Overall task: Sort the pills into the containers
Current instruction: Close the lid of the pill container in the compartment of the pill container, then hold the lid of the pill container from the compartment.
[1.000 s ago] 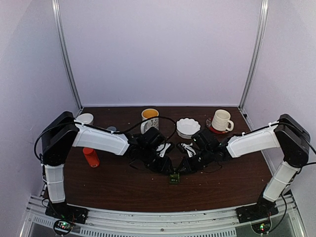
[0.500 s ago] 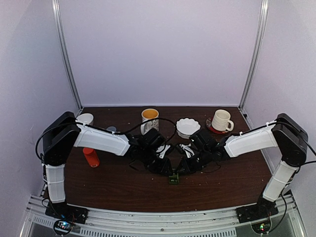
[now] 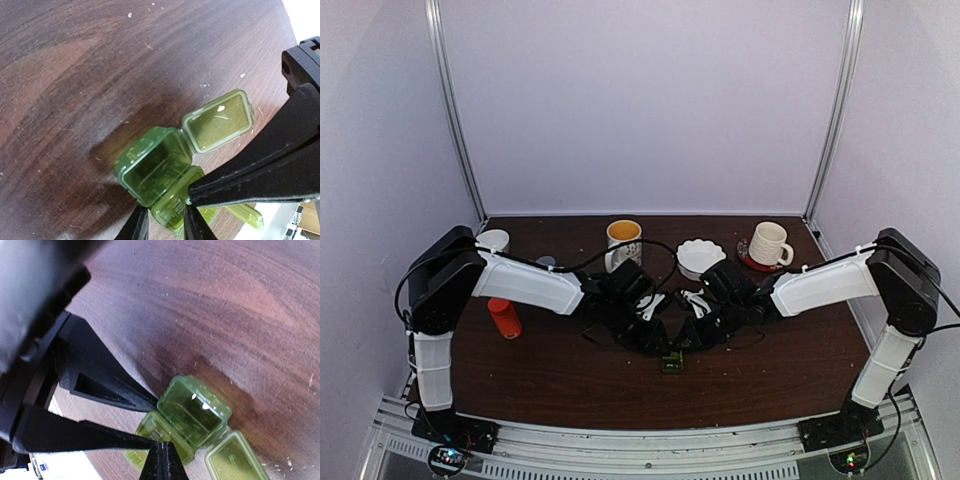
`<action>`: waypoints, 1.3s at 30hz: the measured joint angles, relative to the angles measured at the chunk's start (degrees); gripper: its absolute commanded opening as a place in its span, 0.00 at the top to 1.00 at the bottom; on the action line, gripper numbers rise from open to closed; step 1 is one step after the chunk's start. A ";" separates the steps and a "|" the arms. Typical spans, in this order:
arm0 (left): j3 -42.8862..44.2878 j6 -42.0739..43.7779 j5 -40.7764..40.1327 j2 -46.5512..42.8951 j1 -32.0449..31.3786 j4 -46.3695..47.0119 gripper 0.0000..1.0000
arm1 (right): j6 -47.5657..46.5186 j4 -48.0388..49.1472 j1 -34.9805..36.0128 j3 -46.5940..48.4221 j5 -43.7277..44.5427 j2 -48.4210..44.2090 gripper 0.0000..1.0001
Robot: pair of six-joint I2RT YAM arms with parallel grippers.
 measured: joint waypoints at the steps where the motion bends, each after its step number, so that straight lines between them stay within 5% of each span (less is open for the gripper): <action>1: 0.00 -0.04 0.11 0.07 0.02 0.13 0.73 | -0.02 0.00 0.00 0.17 0.15 0.17 1.00; 24: 2.43 0.55 -4.44 -1.29 0.59 -3.96 0.64 | -1.75 -4.28 0.28 4.09 3.89 0.28 1.00; 29: 2.38 0.81 -5.22 -4.81 0.87 -3.06 0.78 | -2.38 -5.95 0.55 4.15 3.87 0.24 1.00; 32: 2.38 1.05 -4.79 -6.95 0.87 -1.14 0.98 | -2.78 -7.21 0.66 4.55 3.89 0.15 1.00; 39: 2.16 0.92 -1.57 -6.93 0.87 1.14 1.00 | -3.06 -8.11 0.68 5.01 3.93 -0.90 1.00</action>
